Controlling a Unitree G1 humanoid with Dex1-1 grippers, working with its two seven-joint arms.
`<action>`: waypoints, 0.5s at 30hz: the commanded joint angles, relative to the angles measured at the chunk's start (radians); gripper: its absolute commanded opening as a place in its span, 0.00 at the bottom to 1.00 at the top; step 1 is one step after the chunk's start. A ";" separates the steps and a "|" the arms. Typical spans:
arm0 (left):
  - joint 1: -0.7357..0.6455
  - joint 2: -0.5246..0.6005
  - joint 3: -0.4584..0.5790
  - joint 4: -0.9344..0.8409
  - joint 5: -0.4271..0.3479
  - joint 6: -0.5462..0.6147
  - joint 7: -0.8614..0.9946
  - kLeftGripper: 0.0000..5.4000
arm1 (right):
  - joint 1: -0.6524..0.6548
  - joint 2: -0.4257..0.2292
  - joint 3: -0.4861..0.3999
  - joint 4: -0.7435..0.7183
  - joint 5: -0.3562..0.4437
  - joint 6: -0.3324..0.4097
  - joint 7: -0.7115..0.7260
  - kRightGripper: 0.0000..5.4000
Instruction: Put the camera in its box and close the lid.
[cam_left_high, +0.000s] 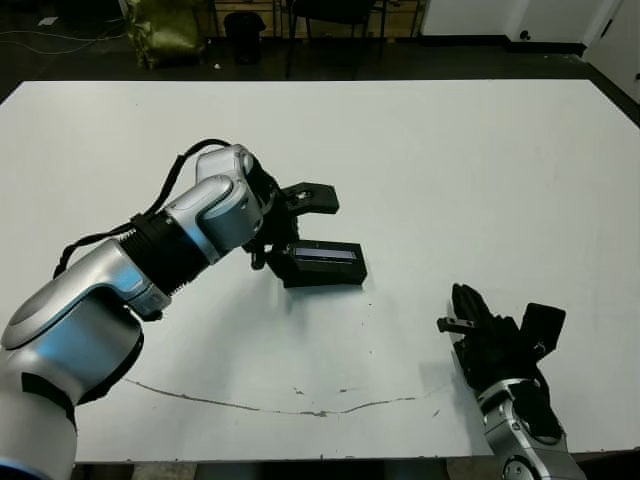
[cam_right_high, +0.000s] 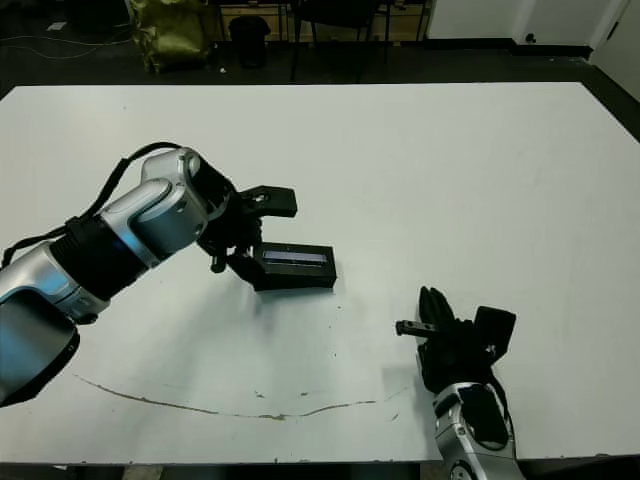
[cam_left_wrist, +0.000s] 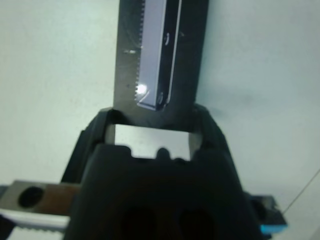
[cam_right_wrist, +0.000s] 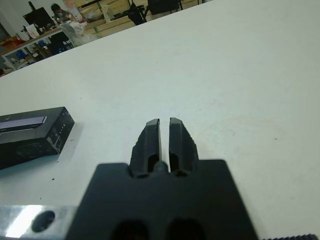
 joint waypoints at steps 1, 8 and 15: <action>0.048 0.029 -0.013 0.043 -0.006 -0.032 -0.016 0.39 | 0.012 -0.004 -0.007 0.000 0.006 0.026 -0.006 0.00; 0.081 0.056 -0.015 0.028 0.004 -0.077 -0.011 0.39 | 0.013 -0.006 -0.007 -0.018 0.008 0.045 -0.007 0.00; 0.092 0.073 -0.037 0.013 0.017 -0.072 -0.014 0.39 | 0.016 -0.005 -0.006 -0.018 -0.001 0.044 -0.011 0.00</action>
